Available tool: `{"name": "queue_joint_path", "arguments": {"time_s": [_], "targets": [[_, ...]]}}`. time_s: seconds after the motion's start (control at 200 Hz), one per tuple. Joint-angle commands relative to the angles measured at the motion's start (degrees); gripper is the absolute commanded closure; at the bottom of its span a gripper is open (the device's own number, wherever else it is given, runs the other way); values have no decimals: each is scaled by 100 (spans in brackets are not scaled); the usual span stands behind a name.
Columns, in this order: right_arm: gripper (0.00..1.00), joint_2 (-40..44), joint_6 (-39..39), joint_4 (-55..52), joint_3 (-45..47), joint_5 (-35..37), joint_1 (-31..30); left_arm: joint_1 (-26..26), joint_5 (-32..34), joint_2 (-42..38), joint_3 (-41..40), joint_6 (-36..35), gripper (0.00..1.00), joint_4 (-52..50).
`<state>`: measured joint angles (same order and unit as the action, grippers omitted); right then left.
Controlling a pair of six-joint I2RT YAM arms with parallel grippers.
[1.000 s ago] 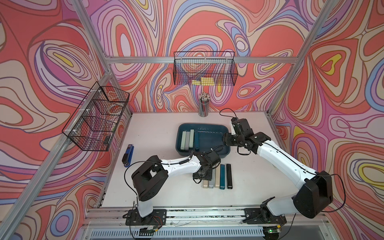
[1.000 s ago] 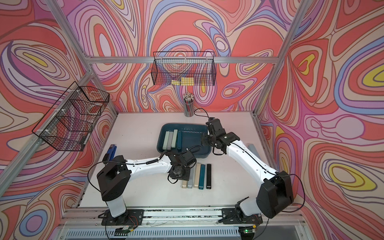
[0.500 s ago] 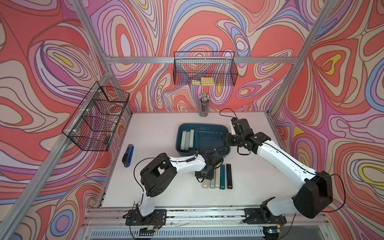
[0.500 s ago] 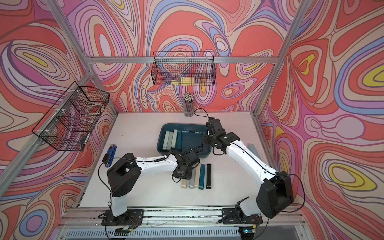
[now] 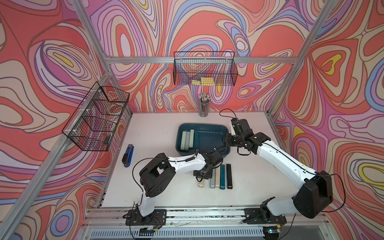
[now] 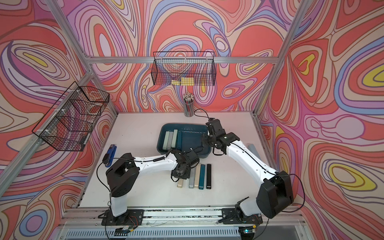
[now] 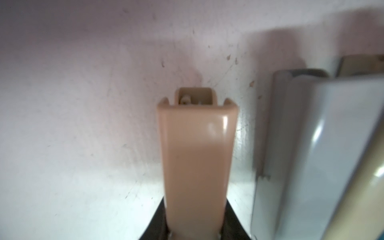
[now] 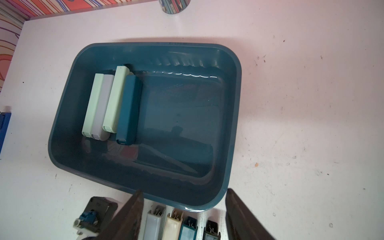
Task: Put the pruning pliers into the storage box
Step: Pick up the pruning pliers from the center of the board.
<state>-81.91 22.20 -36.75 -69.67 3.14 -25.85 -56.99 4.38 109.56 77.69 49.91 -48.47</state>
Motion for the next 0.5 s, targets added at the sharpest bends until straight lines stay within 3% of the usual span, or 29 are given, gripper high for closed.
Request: {"name": "queue_joint_path", "arguments": {"time_s": [0.0, 0.22, 0.496], "targets": [[36, 87, 26, 40, -18, -34, -3, 73, 340, -490, 597, -21, 89, -800], [36, 181, 3, -117, -49, 10, -8, 433, 514, -288, 1896, -379, 87, -1310], [36, 523, 142, -357, 19, -19, 1, 1119, 365, 873, 3804, -1093, 87, -1518]]}}
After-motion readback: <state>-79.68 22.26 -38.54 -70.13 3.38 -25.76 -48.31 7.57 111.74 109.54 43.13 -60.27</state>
